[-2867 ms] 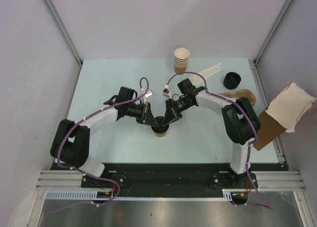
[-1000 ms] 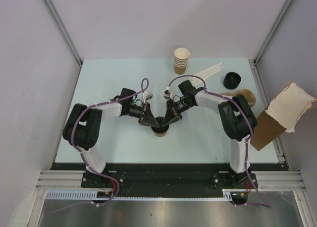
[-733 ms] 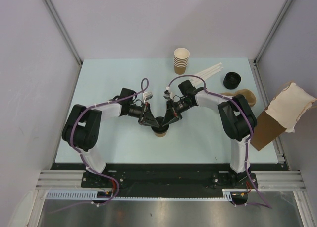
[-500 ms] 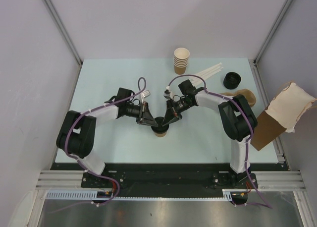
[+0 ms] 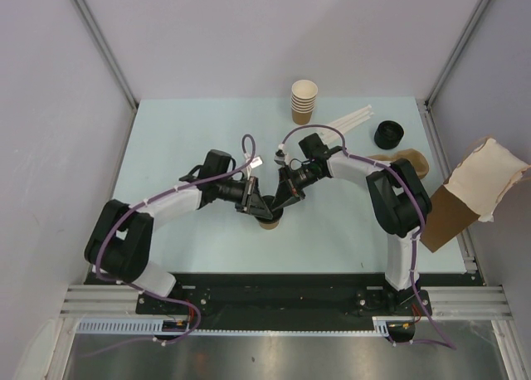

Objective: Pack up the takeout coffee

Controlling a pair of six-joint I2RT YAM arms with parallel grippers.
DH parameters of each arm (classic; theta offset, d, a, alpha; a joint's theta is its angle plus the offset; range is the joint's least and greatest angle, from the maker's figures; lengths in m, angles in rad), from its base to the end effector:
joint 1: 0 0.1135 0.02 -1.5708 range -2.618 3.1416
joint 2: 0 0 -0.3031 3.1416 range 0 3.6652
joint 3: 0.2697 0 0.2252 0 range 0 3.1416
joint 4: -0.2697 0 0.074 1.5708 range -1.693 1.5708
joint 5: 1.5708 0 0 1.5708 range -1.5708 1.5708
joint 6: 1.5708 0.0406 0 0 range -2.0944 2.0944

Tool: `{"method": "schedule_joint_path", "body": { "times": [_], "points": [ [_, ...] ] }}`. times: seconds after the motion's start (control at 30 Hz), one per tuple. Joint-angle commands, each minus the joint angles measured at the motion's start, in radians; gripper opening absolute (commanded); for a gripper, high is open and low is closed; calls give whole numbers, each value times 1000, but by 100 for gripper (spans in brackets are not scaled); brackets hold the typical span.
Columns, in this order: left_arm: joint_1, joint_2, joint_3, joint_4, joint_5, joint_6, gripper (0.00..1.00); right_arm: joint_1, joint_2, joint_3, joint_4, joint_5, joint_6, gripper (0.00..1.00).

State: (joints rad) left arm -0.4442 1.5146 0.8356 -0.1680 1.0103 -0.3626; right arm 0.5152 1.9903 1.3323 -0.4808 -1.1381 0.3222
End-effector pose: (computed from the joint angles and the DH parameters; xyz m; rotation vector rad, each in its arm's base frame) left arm 0.2316 -0.1483 0.2549 0.6022 2.3865 -1.5833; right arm 0.3212 0.2242 0.2224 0.5918 -2.4618 -1.6889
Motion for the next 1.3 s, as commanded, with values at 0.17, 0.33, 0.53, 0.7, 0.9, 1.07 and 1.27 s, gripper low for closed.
{"method": "schedule_joint_path", "body": {
  "times": [0.17, 0.33, 0.53, 0.7, 0.9, 1.07, 1.27],
  "points": [
    [-2, 134, 4, -13, -131, 37, 5, -12, 38, -25, 28, 169, -38, 1],
    [2, 150, -4, -10, -124, 36, 5, -17, 33, -25, 34, 170, -46, 1],
    [2, 38, 23, 38, -18, 4, 15, -7, -33, -25, 106, 104, -28, 7],
    [2, -79, 46, 58, 23, -27, 31, -7, -85, -9, 192, 21, 49, 16],
    [15, -215, 94, -36, -18, 19, 56, -7, -140, 7, 220, -15, 100, 23],
    [21, -313, 108, -117, -143, 122, 61, -23, -206, 7, 139, 6, 34, 24],
    [19, -262, 102, -116, -200, 123, 54, -15, -249, -5, -91, 86, -112, 18]
  ]
}}
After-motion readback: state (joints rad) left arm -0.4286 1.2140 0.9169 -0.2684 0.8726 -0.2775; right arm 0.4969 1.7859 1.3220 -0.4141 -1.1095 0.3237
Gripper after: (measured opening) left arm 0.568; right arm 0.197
